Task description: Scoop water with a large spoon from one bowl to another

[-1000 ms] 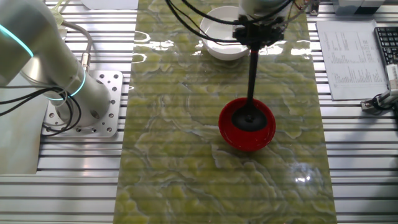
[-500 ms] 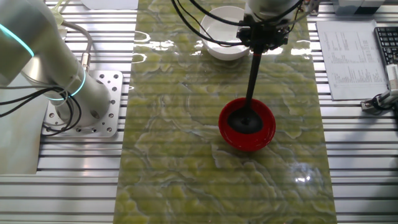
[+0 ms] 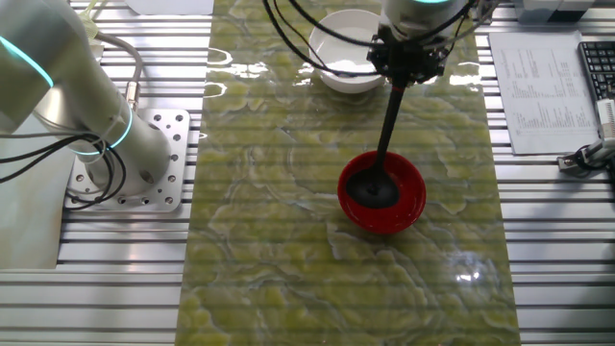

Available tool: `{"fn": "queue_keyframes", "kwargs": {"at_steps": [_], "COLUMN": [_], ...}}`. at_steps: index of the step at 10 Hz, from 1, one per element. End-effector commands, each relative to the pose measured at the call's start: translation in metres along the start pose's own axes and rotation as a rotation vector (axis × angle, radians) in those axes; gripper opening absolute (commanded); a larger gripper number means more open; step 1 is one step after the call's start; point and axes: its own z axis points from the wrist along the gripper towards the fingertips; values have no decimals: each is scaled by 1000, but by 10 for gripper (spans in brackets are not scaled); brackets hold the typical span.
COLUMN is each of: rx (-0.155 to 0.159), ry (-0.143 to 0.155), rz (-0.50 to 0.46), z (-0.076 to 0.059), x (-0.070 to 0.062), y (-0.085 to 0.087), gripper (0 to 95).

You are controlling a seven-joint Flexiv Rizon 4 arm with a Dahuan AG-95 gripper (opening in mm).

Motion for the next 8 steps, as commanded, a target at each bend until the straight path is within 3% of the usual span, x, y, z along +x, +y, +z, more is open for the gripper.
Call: {"fn": "queue_keyframes", "kwargs": {"at_steps": [1, 8], "rx": [8, 16], "ry": [-1, -18], "rz": [-28, -64], "z": [1, 12], "x": [1, 5], "y": [0, -1], "gripper": [0, 0]}}
